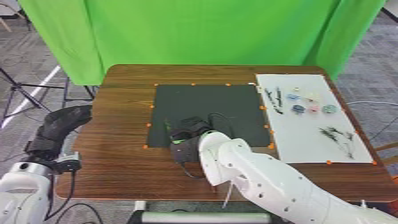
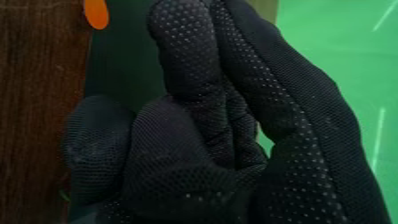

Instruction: Arrange flowers

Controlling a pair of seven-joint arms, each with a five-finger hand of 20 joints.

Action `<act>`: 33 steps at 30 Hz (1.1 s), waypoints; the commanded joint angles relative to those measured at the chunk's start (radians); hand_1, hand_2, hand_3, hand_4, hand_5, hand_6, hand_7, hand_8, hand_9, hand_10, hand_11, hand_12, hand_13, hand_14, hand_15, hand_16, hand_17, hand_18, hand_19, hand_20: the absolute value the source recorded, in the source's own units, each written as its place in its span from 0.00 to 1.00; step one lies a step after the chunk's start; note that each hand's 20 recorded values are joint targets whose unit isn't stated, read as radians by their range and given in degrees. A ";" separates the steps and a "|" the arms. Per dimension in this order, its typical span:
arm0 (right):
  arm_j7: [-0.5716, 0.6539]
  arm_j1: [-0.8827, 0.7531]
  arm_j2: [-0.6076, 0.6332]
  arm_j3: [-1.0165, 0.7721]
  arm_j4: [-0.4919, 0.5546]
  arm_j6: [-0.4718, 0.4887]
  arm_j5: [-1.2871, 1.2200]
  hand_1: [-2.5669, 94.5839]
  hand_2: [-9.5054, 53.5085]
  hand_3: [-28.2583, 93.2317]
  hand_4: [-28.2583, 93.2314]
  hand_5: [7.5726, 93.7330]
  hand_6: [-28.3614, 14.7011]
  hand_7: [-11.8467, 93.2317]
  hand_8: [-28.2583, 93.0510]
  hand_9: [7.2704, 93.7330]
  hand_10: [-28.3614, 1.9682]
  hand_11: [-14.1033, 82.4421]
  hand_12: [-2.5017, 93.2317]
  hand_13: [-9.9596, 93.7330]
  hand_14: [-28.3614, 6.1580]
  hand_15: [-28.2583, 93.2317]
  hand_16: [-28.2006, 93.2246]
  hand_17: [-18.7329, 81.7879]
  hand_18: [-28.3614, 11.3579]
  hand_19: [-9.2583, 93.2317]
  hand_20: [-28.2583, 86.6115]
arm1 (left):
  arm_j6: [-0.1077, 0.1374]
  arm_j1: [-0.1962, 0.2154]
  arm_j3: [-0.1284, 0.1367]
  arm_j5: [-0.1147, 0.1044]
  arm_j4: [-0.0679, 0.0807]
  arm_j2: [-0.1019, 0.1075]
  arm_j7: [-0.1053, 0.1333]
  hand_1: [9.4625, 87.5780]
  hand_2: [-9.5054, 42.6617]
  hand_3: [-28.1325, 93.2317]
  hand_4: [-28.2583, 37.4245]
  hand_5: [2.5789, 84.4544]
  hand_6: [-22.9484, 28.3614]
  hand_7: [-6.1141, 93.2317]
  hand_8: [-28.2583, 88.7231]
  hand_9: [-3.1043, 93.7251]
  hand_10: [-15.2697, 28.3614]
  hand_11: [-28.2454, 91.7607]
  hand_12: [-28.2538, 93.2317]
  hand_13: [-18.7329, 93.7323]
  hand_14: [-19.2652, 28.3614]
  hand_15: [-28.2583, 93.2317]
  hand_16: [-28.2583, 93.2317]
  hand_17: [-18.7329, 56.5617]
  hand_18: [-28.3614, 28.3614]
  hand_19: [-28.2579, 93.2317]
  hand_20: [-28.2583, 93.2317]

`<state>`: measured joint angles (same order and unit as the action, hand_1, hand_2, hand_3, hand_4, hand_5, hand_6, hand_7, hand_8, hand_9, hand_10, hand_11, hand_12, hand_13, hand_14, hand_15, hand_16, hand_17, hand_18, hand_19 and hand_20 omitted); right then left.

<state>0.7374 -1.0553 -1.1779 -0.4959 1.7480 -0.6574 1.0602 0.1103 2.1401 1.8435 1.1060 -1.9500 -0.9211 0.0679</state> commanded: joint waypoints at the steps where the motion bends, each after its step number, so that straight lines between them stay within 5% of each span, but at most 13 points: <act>1: 0.000 -0.006 0.004 0.004 -0.008 -0.003 0.007 0.66 0.00 0.66 0.23 0.61 0.54 0.67 0.34 1.00 0.53 0.38 0.31 1.00 0.88 0.80 0.44 0.88 0.42 0.97 0.60 | -0.013 0.004 0.005 0.006 -0.004 -0.011 -0.010 0.26 0.32 0.73 0.09 0.50 0.57 0.23 0.19 0.46 0.72 0.39 0.31 0.48 0.81 0.38 0.20 0.37 0.73 0.33 0.34; 33: 0.032 -0.034 0.005 -0.011 0.002 0.055 -0.011 0.62 0.00 0.62 0.25 0.59 0.51 0.64 0.34 0.99 0.58 0.35 0.35 1.00 0.88 0.79 0.45 0.87 0.43 0.98 0.59 | -0.032 0.003 0.010 0.019 -0.006 -0.017 -0.020 0.28 0.27 0.72 0.12 0.50 0.56 0.23 0.18 0.45 0.71 0.39 0.31 0.48 0.81 0.38 0.20 0.36 0.74 0.33 0.34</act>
<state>0.7372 -1.0630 -1.1755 -0.5087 1.7496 -0.6310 1.0594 0.0914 2.1391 1.8466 1.1163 -1.9501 -0.9268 0.0589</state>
